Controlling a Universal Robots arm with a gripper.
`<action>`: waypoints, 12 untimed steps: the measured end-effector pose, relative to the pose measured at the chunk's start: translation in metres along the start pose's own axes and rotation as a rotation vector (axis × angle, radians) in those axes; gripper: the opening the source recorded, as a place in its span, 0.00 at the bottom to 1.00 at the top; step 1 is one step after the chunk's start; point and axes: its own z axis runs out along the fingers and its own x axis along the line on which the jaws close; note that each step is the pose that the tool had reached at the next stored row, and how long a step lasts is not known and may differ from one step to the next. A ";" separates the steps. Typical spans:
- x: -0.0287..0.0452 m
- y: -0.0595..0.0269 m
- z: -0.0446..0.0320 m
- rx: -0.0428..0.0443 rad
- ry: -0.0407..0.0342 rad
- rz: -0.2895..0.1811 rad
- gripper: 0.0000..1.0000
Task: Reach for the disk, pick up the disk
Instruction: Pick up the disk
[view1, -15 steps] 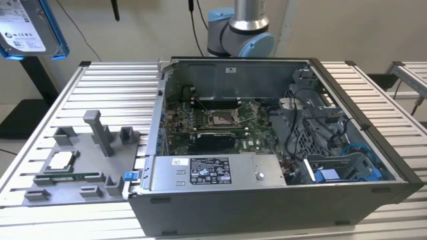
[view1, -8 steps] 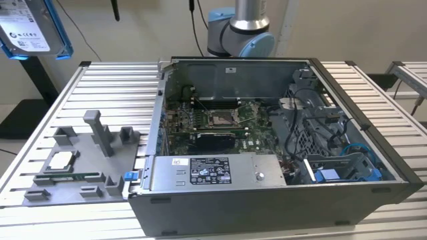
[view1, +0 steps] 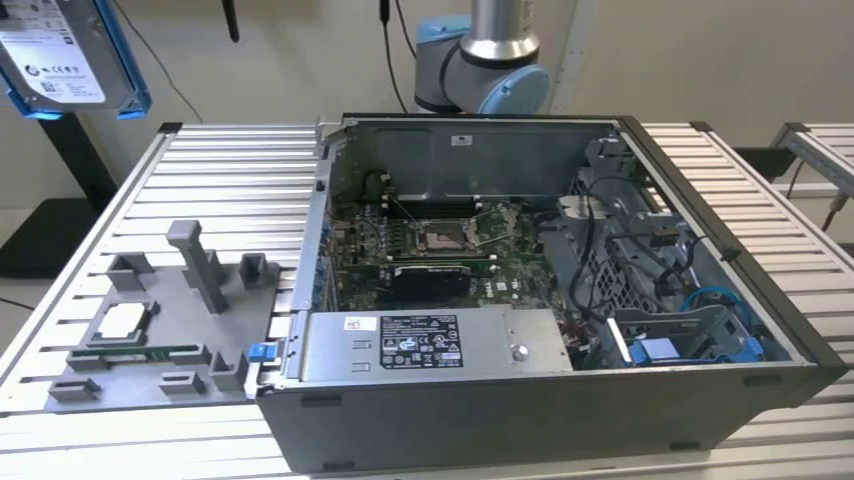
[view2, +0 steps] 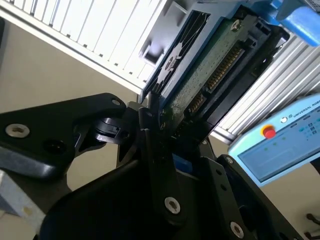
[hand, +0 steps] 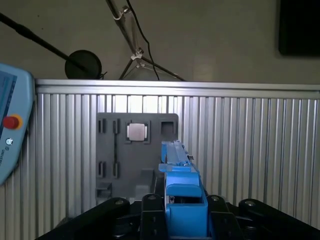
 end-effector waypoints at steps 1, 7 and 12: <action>0.0000 -0.0004 0.0000 0.0000 0.0000 0.000 0.00; 0.0000 -0.0027 0.0000 0.0000 -0.0001 0.000 0.00; 0.0000 -0.0051 -0.0001 0.0000 0.0000 0.000 0.00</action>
